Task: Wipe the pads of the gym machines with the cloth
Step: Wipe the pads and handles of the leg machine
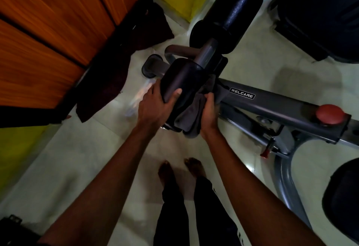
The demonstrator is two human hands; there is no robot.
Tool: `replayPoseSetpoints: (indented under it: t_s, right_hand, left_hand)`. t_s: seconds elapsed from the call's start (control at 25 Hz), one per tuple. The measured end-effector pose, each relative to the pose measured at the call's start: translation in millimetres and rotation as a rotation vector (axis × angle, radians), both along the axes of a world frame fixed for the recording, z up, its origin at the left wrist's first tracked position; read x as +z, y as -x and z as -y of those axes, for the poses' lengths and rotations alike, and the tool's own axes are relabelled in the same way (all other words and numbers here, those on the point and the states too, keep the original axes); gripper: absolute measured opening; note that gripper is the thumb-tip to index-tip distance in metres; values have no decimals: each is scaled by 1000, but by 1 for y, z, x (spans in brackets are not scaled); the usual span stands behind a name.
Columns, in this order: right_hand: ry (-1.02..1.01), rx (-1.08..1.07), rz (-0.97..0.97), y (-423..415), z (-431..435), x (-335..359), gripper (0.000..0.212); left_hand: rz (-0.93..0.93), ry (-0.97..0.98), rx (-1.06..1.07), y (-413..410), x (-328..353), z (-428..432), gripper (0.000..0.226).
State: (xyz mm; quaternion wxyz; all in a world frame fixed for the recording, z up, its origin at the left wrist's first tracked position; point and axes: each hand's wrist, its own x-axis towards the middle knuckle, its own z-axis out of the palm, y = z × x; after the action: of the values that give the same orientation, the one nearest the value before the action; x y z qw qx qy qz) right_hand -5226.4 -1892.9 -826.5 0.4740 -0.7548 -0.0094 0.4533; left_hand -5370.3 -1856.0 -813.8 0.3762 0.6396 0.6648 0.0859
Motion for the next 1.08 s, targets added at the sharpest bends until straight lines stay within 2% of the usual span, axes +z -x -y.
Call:
replayPoseSetpoints:
  t_s: [0.04, 0.12, 0.16, 0.24, 0.32, 0.52, 0.64, 0.76, 0.88, 0.96, 1.08]
  right_hand:
    - [9, 34, 26, 5, 6, 1, 43]
    - [6, 84, 70, 12, 16, 3, 42]
    - [9, 84, 63, 14, 18, 4, 34]
    - [24, 12, -8, 11, 13, 2, 15]
    - [29, -55, -85, 6, 6, -7, 16]
    - [51, -41, -75, -8, -2, -24, 29]
    - [36, -39, -34, -26, -24, -9, 27]
    - [93, 57, 56, -49, -38, -3, 23]
    - [127, 190, 231, -80, -49, 10, 47]
    - [-38, 211, 470, -103, -63, 24, 59]
    - [-222, 267, 693, -137, -97, 45, 53]
  left_hand:
    - [79, 91, 39, 6, -2, -8, 73]
    - [220, 256, 103, 18, -7, -19, 70]
    - [223, 243, 94, 21, -6, -22, 73]
    - [143, 57, 6, 19, -3, -27, 69]
    - [74, -91, -99, 1, 6, -26, 56]
    - [-99, -23, -18, -31, 14, -8, 66]
    - [51, 64, -5, -17, 5, -27, 66]
    - [99, 148, 16, -7, -2, -36, 71]
    - [146, -50, 92, -40, 18, -42, 56]
    - [231, -150, 157, -79, 36, -55, 47]
    - [271, -155, 139, -130, 45, -91, 36]
